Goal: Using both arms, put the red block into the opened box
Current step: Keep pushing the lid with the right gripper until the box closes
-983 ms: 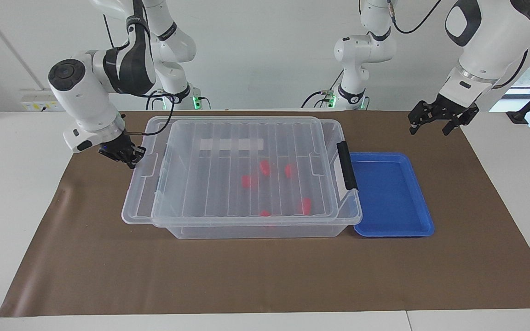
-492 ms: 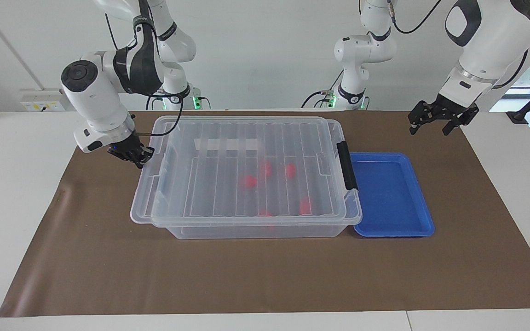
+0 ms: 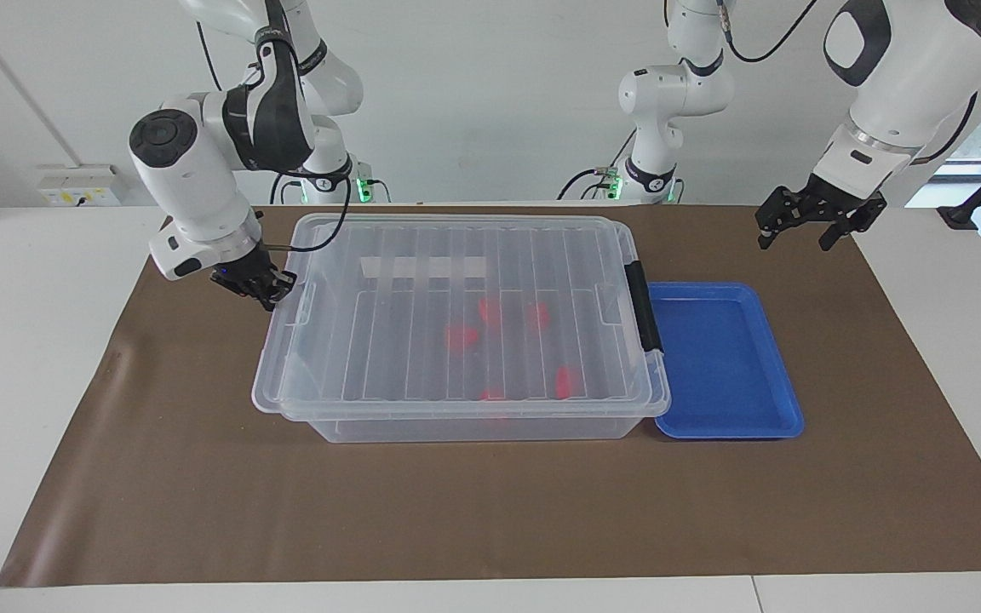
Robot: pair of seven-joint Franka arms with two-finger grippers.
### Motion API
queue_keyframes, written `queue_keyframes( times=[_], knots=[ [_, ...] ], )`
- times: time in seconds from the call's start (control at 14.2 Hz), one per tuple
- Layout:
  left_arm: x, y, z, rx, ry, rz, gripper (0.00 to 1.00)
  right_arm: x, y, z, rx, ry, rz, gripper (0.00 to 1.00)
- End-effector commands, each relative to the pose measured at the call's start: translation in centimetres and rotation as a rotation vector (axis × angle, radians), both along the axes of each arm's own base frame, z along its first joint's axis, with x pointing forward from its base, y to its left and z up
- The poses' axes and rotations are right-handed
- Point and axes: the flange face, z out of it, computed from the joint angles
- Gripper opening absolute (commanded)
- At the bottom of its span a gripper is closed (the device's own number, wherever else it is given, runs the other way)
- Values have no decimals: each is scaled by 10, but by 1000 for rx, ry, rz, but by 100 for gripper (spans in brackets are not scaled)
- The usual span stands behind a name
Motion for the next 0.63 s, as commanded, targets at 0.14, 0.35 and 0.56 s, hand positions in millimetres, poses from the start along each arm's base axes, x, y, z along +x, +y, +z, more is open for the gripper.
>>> queue_keyframes(
  times=[0.14, 0.35, 0.56],
  knots=[
    [-6, 3, 4, -13, 0, -2, 100, -5, 9, -1, 1, -3, -27, 0],
    [-6, 3, 4, -13, 0, -4, 100, -6, 13, -1, -1, -3, -22, 0],
    [-6, 3, 4, -13, 0, -2, 100, -7, 18, -1, -1, -2, -39, 0]
  ],
)
